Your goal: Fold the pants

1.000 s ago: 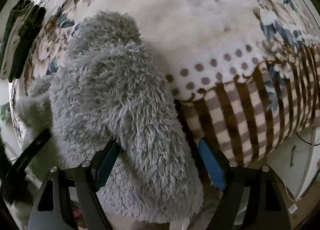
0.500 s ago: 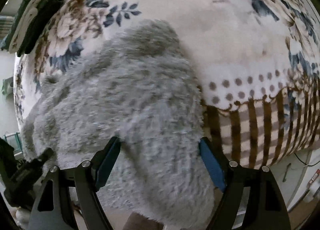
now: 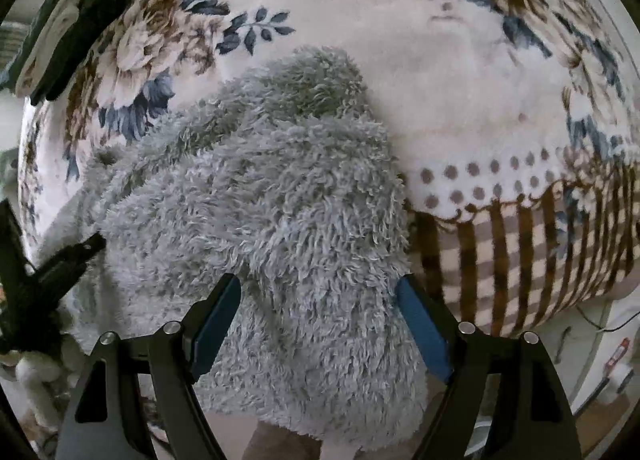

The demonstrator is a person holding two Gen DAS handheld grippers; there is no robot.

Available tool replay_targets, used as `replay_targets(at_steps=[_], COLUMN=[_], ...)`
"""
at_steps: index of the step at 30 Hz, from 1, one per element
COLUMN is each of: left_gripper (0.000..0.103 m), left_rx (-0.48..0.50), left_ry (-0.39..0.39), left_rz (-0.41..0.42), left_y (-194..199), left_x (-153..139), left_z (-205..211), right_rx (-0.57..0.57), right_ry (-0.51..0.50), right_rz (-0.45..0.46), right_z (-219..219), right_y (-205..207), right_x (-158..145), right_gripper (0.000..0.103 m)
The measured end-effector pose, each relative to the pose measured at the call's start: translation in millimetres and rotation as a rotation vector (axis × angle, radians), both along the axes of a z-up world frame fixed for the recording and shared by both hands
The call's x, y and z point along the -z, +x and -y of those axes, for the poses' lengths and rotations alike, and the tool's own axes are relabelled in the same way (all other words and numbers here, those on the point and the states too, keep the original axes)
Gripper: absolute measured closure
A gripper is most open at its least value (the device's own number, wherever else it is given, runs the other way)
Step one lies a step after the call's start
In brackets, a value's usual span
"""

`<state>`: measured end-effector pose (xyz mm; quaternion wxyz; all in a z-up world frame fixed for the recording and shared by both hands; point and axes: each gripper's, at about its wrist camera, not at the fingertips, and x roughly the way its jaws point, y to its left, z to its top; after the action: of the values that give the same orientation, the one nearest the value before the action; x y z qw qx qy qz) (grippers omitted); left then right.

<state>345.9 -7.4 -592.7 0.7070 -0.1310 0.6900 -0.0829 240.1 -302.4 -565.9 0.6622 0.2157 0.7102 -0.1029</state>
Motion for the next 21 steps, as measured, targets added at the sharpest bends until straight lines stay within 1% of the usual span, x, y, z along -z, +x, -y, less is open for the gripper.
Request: replay_targets(at_steps=[1, 2, 3, 4, 5, 6, 7, 8, 9, 10, 12, 13, 14, 15, 16, 17, 18, 21], left_gripper=[0.075, 0.07, 0.063, 0.037, 0.008, 0.001, 0.0, 0.0, 0.0, 0.0, 0.0, 0.0, 0.0, 0.0, 0.001, 0.006, 0.009, 0.01], left_rx=[-0.001, 0.001, -0.006, -0.022, -0.056, -0.08, -0.119, -0.169, -0.242, -0.296, -0.464, -0.58, -0.675, -0.737, -0.821, -0.859, -0.903, -0.959], left_ry=[-0.003, 0.009, 0.021, 0.032, 0.042, 0.047, 0.054, 0.058, 0.069, 0.077, 0.076, 0.095, 0.099, 0.091, 0.06, 0.04, 0.026, -0.051], left_rz=[0.033, 0.07, 0.094, 0.121, 0.15, 0.165, 0.176, 0.171, 0.169, 0.168, 0.173, 0.177, 0.179, 0.177, 0.172, 0.172, 0.171, 0.166], left_y=[-5.2, -12.6, -18.7, -27.9, -41.7, -48.4, -58.5, -69.0, -79.7, -84.3, -102.9, -115.6, -124.7, -130.4, -137.0, -139.4, -140.9, -134.9], left_x=[-13.3, -27.6, -36.8, -49.0, -62.9, -68.4, -74.7, -79.3, -83.1, -83.2, -83.2, -80.1, -73.4, -67.3, -54.5, -44.9, -33.5, -3.4], left_z=[-2.3, -4.2, -6.3, -10.8, -19.8, -25.8, -36.9, -51.3, -70.5, -81.8, -125.5, -154.4, -175.2, -190.3, -214.6, -226.4, -237.6, -251.5], right_rx=[-0.02, -0.052, -0.087, -0.116, -0.142, -0.16, -0.193, -0.193, -0.194, -0.198, -0.214, -0.222, -0.234, -0.245, -0.262, -0.281, -0.304, -0.348], right_ry=[-0.03, -0.081, -0.134, -0.182, -0.224, -0.248, -0.238, -0.23, -0.219, -0.211, -0.202, -0.183, -0.163, -0.157, -0.153, -0.153, -0.158, -0.165], right_rz=[-0.001, -0.004, -0.008, -0.012, -0.015, -0.016, -0.003, 0.002, 0.003, 0.008, 0.021, 0.028, 0.029, 0.027, 0.021, 0.013, 0.004, -0.01], right_z=[-5.4, -13.4, -22.6, -31.0, -40.6, -50.2, -56.9, -65.0, -72.8, -82.1, -93.7, -100.9, -111.1, -116.3, -124.5, -132.9, -142.6, -165.7], right_y=[0.9, 2.6, 4.6, 6.1, 7.7, 9.3, 10.3, 11.6, 13.3, 15.6, 20.7, 23.2, 26.7, 28.9, 31.0, 34.6, 38.1, 45.1], right_x=[-1.3, -3.4, -4.7, -6.7, -8.7, -10.1, -11.4, -13.2, -15.1, -17.8, -22.9, -24.0, -23.6, -22.4, -20.5, -17.9, -14.6, -5.9], right_gripper=[0.02, 0.015, 0.007, 0.006, 0.006, 0.006, 0.006, 0.006, 0.006, 0.006, 0.006, 0.006, 0.006, 0.006, 0.006, 0.006, 0.006, 0.006])
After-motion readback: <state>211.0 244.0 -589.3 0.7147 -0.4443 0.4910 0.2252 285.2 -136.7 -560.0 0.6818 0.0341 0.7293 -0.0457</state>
